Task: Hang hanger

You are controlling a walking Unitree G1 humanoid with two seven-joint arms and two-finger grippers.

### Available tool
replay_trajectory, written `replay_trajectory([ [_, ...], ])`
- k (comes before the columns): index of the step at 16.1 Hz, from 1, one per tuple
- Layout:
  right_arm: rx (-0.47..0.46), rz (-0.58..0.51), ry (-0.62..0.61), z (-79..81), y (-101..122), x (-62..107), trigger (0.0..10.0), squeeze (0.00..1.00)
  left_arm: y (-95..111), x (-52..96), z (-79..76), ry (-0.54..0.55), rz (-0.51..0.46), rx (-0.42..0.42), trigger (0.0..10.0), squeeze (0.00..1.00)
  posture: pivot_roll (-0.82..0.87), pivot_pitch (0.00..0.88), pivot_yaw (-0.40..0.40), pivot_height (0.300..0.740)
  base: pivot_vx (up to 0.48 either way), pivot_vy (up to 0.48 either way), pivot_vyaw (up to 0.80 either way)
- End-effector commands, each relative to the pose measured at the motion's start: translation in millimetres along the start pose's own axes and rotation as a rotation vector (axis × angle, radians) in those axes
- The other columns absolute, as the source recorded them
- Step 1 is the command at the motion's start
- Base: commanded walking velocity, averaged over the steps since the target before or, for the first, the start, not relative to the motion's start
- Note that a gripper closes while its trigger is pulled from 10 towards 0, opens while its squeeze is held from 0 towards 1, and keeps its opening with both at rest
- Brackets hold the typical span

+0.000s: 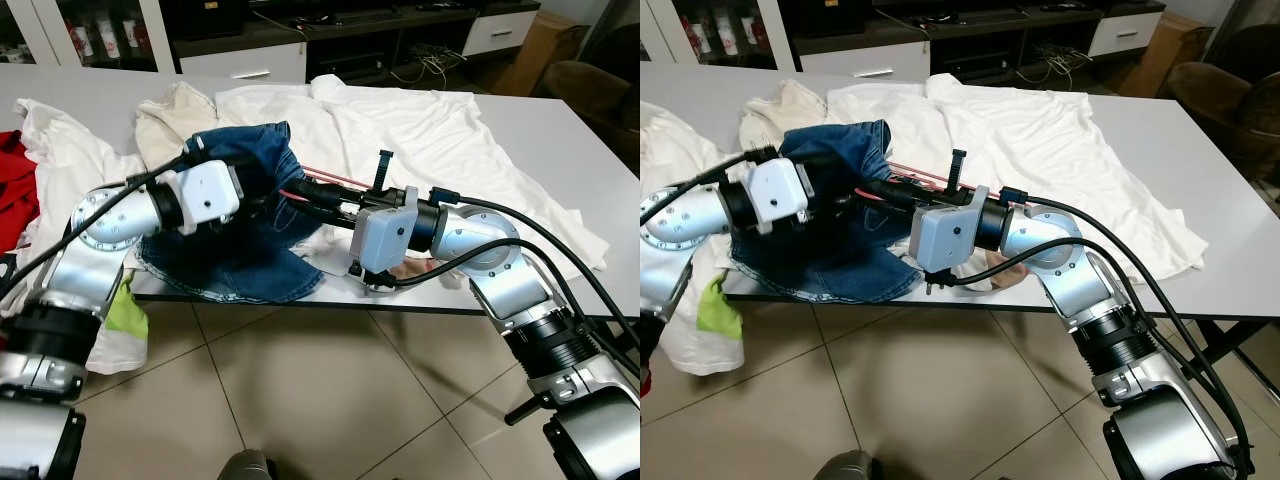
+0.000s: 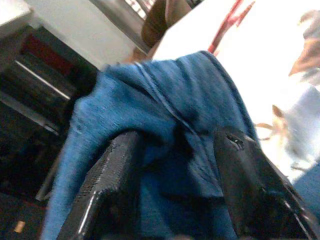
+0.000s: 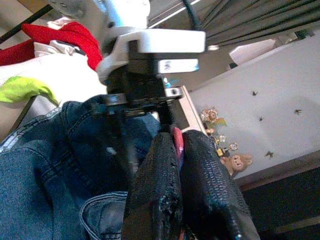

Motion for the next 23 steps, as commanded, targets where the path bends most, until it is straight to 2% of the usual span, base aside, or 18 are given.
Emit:
replay_trajectory([
  [1,0.028,-0.028,-0.016,-8.6,8.0,-0.5,10.0,0.00,4.4,-3.3,-7.2,-0.044,-0.019,0.006,0.0,0.00,0.20,0.000,-0.016,0.740,0.000,0.000,0.00],
  [4,0.027,-0.033,-0.003,-5.4,9.7,-0.1,10.0,0.00,6.9,-3.1,-12.0,-0.066,-0.036,0.008,0.0,0.00,0.19,0.000,-0.018,0.740,0.000,0.000,0.00],
  [7,0.021,-0.041,0.026,4.9,11.7,-0.3,10.0,0.00,3.9,-6.5,-2.8,-0.002,-0.007,-0.039,0.0,0.00,0.19,0.000,-0.019,0.740,0.000,0.000,0.00],
  [8,0.016,-0.042,0.032,8.5,11.7,-0.7,10.0,0.00,1.6,-7.8,3.7,0.039,0.010,-0.038,6.5,0.00,0.19,0.000,-0.019,0.740,0.000,0.000,0.00],
  [9,0.014,-0.042,0.033,9.6,11.7,-0.9,10.0,0.00,2.3,-7.6,7.7,0.068,0.003,-0.024,10.0,0.43,0.19,0.000,-0.019,0.740,0.000,0.000,0.00],
  [10,0.013,-0.043,0.033,9.9,11.7,-0.9,10.0,0.00,3.1,-7.5,10.0,0.086,-0.003,-0.016,10.0,0.92,0.19,0.000,-0.019,0.740,0.000,0.000,0.00],
  [11,0.007,-0.044,0.031,10.3,12.1,-0.8,10.0,0.00,4.7,-7.1,12.8,0.114,-0.022,0.014,10.0,1.00,0.19,0.000,-0.019,0.740,0.000,0.000,0.00],
  [12,-0.001,-0.047,0.027,10.7,12.6,-0.5,10.0,0.00,3.9,-6.9,13.2,0.132,-0.028,0.037,10.0,1.00,0.19,0.000,-0.019,0.740,0.000,0.000,0.00],
  [14,-0.013,-0.047,0.022,11.0,12.0,0.3,10.0,0.00,-1.4,-7.8,12.9,0.155,0.002,0.022,10.0,1.00,0.19,0.000,-0.014,0.740,0.000,0.000,0.00],
  [15,-0.014,-0.043,0.021,10.8,11.1,1.0,10.0,0.00,-3.9,-8.7,13.5,0.173,0.009,0.042,10.0,0.00,0.19,0.000,-0.015,0.740,0.000,0.000,0.00],
  [17,-0.012,-0.038,0.014,8.0,9.9,1.6,10.0,0.00,-2.5,-8.2,14.9,0.192,-0.017,0.091,10.0,0.00,0.19,0.000,-0.016,0.740,0.000,0.000,0.00],
  [18,-0.012,-0.034,0.004,4.3,9.4,1.8,10.0,0.00,-2.6,-6.8,12.9,0.195,-0.017,0.086,10.0,0.00,0.18,0.000,-0.017,0.740,0.000,0.000,0.00],
  [20,-0.017,-0.027,-0.004,-0.3,8.5,3.2,10.0,0.00,-6.4,-6.5,4.5,0.203,-0.005,0.117,10.0,0.00,0.18,0.000,-0.018,0.740,0.000,0.000,0.00],
  [23,-0.035,-0.012,0.033,1.3,6.9,5.7,10.0,0.00,-6.4,-8.6,-12.9,0.151,-0.001,0.128,10.0,0.00,0.19,0.000,-0.024,0.740,0.000,0.000,0.00],
])
Point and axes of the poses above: a point about 5 cm out from each wrist's last joint towards the gripper, its own x axis pointing back from the gripper into the wrist, its own y axis along the axis of the wrist's last joint, z = x × y, the point moved 4 cm from there along -x, pointing out of the wrist towards the gripper, and after that the axes turned 13 degrees about -x, right-handed, at the moved point
